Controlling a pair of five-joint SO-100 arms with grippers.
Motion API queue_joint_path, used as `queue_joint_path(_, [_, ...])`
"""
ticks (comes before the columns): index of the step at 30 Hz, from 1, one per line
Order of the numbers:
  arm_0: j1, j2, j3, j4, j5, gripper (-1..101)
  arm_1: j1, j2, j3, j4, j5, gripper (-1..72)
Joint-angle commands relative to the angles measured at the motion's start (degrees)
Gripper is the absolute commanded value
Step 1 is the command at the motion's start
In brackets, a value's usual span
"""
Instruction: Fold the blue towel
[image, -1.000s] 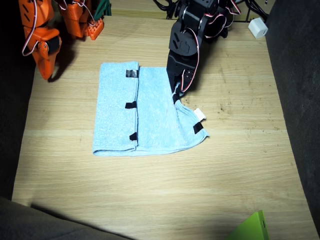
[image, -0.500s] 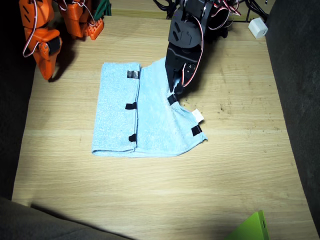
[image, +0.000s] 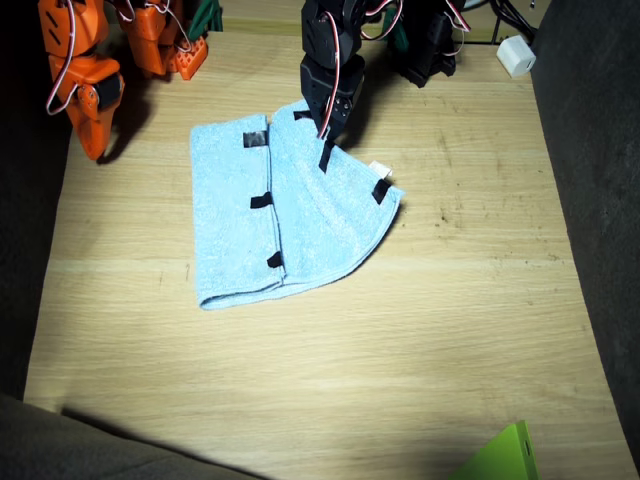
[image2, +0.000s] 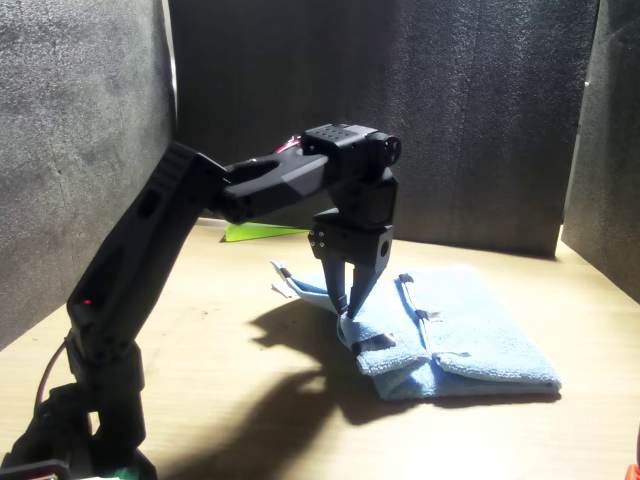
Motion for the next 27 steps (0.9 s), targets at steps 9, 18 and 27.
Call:
queue_joint_path(9, [2.4, 6.6, -1.6, 1.1, 5.9, -1, 0.7, 1.0, -1.3, 0.4, 1.5, -0.1])
queue_joint_path(18, [0.2, 2.9, -8.3, 1.2, 11.3, -1, 0.7, 1.0, -1.3, 0.4, 1.5, -0.1])
queue_joint_path(27, [0.9, -0.6, -11.2, 1.4, 11.4, -1, 0.6, 1.2, -1.1, 0.4, 1.5, -0.1])
